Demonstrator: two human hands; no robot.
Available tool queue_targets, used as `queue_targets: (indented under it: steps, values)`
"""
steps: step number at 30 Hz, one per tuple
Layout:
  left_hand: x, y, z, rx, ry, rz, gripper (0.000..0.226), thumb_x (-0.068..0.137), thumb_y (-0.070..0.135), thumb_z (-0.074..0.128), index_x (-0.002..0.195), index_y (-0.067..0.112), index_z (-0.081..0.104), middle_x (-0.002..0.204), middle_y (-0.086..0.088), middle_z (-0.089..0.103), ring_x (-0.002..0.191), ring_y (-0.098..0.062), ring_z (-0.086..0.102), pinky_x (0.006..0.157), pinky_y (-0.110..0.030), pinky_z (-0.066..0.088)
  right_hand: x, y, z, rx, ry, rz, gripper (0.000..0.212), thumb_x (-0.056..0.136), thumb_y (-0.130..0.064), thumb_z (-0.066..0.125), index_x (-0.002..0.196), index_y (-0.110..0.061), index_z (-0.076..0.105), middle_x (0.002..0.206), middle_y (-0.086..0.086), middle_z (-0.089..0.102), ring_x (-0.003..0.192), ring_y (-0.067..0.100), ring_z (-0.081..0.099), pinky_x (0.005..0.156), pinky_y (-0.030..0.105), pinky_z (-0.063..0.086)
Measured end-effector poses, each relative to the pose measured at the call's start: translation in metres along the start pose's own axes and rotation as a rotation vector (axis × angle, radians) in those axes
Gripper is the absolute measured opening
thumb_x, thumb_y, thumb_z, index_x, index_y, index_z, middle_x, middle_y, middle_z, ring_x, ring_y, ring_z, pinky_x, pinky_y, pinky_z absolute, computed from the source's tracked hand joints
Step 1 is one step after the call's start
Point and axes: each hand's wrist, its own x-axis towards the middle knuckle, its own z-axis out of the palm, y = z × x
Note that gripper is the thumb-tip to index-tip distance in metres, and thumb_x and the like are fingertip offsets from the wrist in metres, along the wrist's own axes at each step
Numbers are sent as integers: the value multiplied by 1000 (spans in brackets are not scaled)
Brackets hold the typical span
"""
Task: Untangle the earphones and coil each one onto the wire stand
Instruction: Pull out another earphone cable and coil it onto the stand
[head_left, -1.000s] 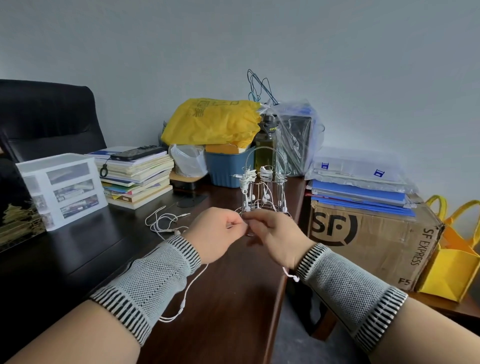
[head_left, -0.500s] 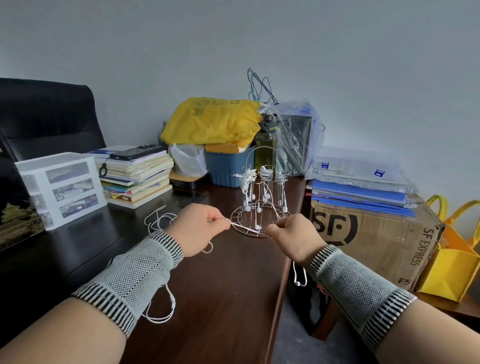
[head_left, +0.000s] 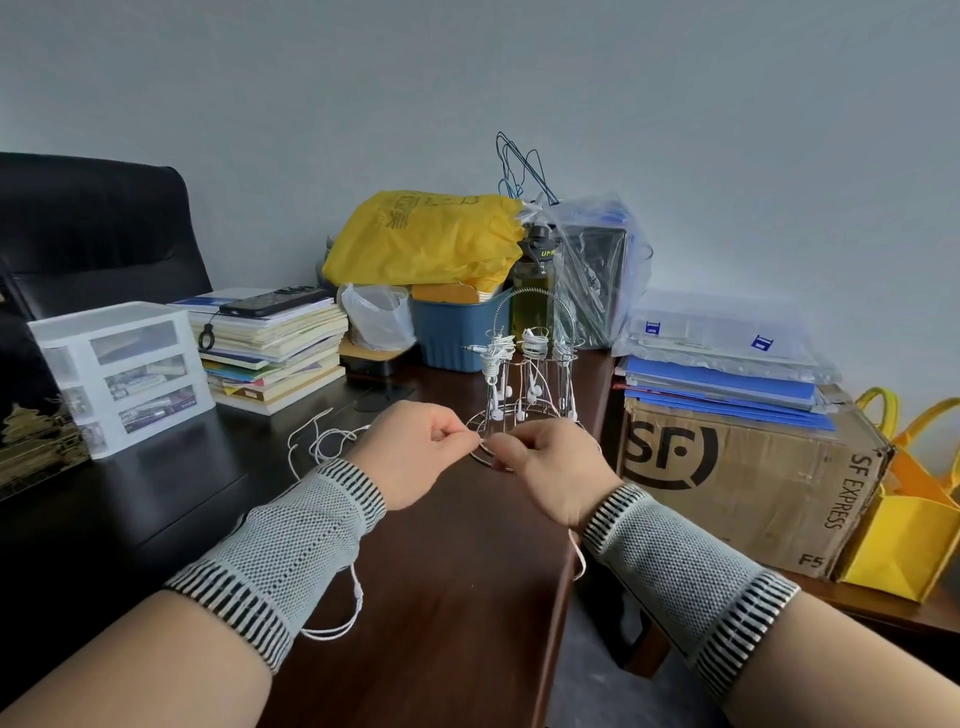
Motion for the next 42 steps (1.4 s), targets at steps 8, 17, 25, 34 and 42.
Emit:
queue_targets:
  steps: [8, 17, 25, 34, 42]
  values:
    - [0, -28, -23, -21, 98, -112, 15, 90, 32, 64, 81, 23, 73, 48, 16, 53, 45, 1, 49, 47, -15, 32, 13, 33, -27, -140, 201, 325, 39, 88, -26, 48, 60, -3, 61, 56, 7, 58, 54, 21, 53, 52, 25, 44]
    - [1, -8, -7, -8, 61, -29, 22, 90, 33, 64, 68, 33, 66, 42, 17, 49, 44, -3, 44, 51, -19, 34, 3, -4, 2, -69, 23, -153, 30, 95, -24, 50, 120, -17, 64, 114, 4, 67, 106, 19, 61, 96, 26, 43]
    - [3, -10, -21, -2, 97, -28, 16, 91, 34, 63, 78, 31, 71, 44, 12, 47, 41, -1, 43, 47, -17, 32, 11, -1, -3, 164, 167, 37, 26, 90, -23, 57, 70, -10, 67, 49, -6, 51, 46, 7, 43, 53, 22, 37]
    - [0, -28, -35, -16, 150, -102, 13, 89, 32, 66, 79, 28, 73, 43, 24, 52, 48, 2, 47, 53, -21, 35, 15, 27, -32, -77, 285, 263, 31, 88, -33, 50, 73, -9, 63, 66, 4, 62, 64, 18, 57, 59, 25, 44]
    - [-1, 3, -25, -19, 104, 31, 13, 90, 28, 65, 80, 28, 73, 50, 22, 56, 56, 10, 53, 55, -11, 35, 1, -20, -5, -23, 160, -201, 31, 95, -27, 50, 122, -16, 61, 115, 3, 65, 102, 18, 61, 92, 26, 44]
